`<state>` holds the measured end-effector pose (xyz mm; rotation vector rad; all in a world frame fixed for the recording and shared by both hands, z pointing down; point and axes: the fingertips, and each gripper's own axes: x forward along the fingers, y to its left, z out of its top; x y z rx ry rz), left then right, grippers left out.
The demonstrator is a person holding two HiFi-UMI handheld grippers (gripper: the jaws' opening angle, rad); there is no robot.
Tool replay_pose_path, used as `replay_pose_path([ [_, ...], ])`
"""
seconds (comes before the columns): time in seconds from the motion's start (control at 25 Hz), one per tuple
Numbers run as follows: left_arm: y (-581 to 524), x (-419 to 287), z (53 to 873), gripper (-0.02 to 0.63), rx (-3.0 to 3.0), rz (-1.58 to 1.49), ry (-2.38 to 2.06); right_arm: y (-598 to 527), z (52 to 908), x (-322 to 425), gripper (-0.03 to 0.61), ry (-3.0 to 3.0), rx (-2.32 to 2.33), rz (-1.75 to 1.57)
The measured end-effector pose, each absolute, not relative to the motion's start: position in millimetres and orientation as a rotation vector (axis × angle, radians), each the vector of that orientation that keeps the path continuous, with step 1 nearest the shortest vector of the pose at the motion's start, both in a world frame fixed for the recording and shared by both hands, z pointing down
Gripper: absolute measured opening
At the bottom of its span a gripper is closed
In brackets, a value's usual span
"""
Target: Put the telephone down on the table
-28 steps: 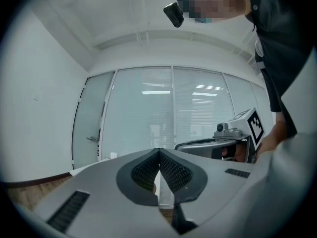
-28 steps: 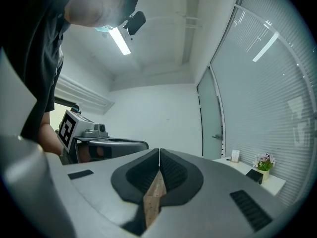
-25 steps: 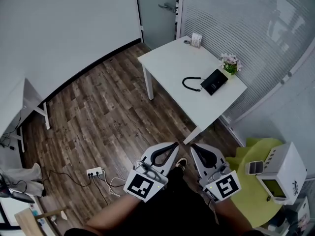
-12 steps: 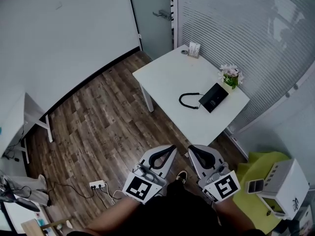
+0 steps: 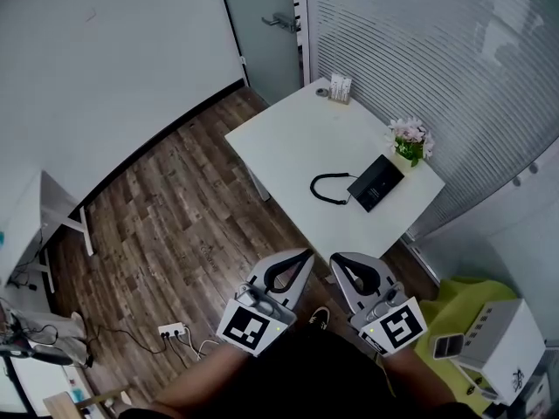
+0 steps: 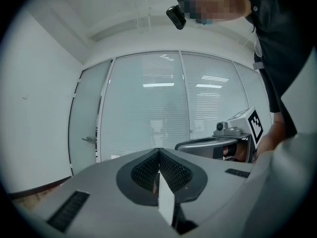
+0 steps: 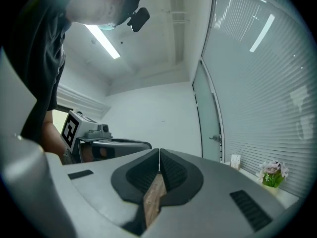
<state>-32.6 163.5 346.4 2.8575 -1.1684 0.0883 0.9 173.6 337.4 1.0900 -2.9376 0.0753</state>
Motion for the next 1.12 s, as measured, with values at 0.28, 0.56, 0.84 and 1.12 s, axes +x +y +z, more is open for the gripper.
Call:
replay_pose_path([
  [0.28,118.2,-31.4,354.3,0.009,2.912,0.074,-1.086,127.8,344.6,-6.5,0.023,-2.900,1.131,0.063],
  [0.56,59.5,-55.4,363.2,0.009,2.946,0.050,-0.887,71.1,360.0,-28.7,0.023,-2.771,1.309,0.086],
  [0.84,-1.9,-89.2,367.2,0.009,3.009,0.073,-0.626,10.8,362.5,-64.0,0.023,-2.646,1.518,0.134],
  [1.12,-43.1,-114.5,373.0,0.009,3.042,0.074,-0.420,-24.5,370.6,-87.5,0.023,-2.521,1.745,0.186],
])
